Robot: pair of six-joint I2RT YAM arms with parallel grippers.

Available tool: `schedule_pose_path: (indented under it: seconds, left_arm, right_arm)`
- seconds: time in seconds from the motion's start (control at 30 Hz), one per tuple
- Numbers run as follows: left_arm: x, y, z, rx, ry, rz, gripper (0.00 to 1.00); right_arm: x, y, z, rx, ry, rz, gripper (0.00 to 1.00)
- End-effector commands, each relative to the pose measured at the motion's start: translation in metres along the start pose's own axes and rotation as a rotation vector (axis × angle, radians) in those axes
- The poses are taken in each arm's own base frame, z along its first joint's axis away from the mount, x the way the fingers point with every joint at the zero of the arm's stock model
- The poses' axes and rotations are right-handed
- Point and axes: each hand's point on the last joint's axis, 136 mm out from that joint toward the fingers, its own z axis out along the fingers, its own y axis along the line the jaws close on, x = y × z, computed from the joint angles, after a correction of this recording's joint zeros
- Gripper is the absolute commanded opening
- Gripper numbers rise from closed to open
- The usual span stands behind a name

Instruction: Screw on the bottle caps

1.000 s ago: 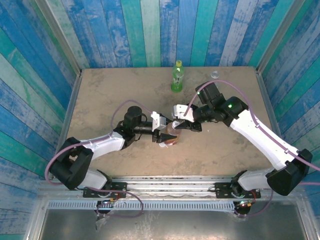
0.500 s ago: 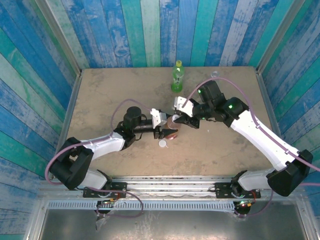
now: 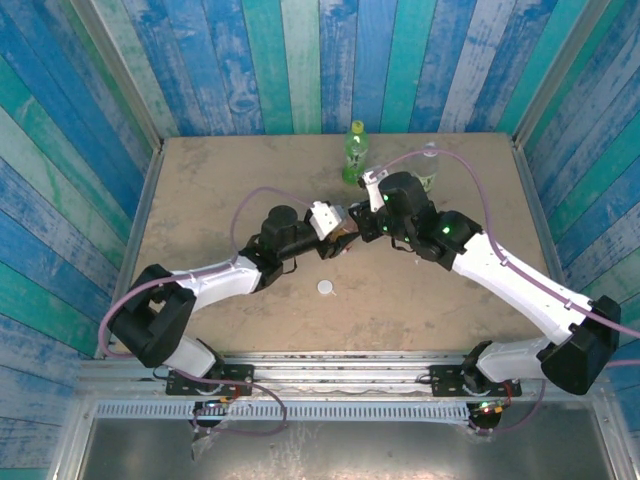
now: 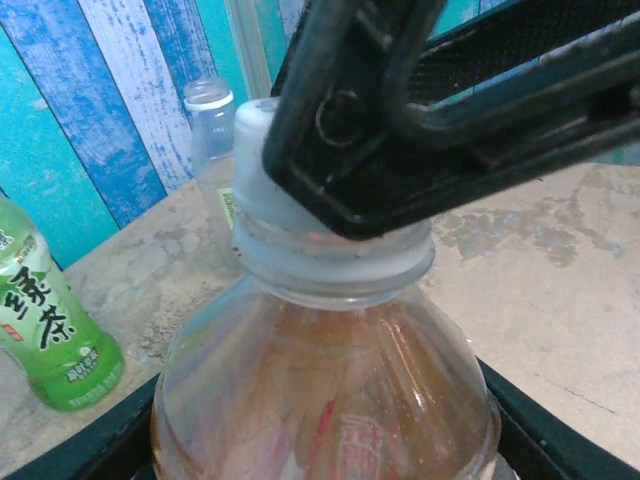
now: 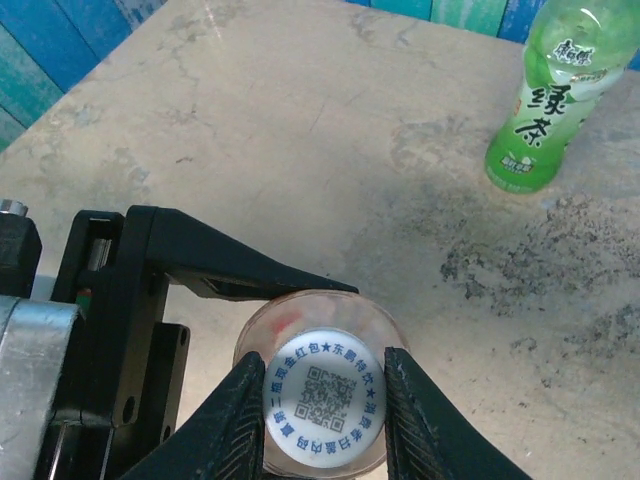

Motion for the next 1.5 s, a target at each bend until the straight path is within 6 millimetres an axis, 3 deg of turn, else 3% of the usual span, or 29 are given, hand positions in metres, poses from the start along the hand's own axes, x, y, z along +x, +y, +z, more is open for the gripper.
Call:
schedule_pose_path:
  seconds: [0.0, 0.17, 0.33, 0.37, 0.57, 1.0, 1.47]
  left_arm:
    - [-0.043, 0.019, -0.008, -0.1, -0.123, 0.095, 0.51]
    - [-0.034, 0.007, -0.025, -0.072, -0.079, 0.146, 0.52]
    - [-0.024, 0.002, -0.042, -0.082, -0.025, 0.202, 0.51]
    - [-0.03, 0.002, -0.048, -0.089, -0.032, 0.215, 0.51]
    - [-0.031, -0.003, -0.061, -0.077, 0.006, 0.301, 0.49]
    - [-0.013, -0.011, -0.057, -0.008, 0.081, 0.371, 0.49]
    - [-0.017, -0.015, -0.058, 0.012, 0.07, 0.377, 0.49]
  right_arm:
    - [0.025, 0.005, -0.005, -0.053, 0.103, -0.079, 0.42]
    - [0.022, 0.018, -0.038, -0.172, 0.032, -0.399, 0.56]
    - [0.038, 0.032, -0.065, -0.29, -0.043, -0.756, 0.61]
    - [0.042, 0.035, -0.069, -0.315, -0.057, -0.837, 0.61]
    - [0.032, 0.037, -0.071, -0.338, -0.008, -1.072, 0.62]
    - [0.019, 0.054, -0.047, -0.457, 0.093, -1.131, 0.46]
    - [0.019, 0.054, -0.026, -0.461, 0.154, -1.122, 0.38]
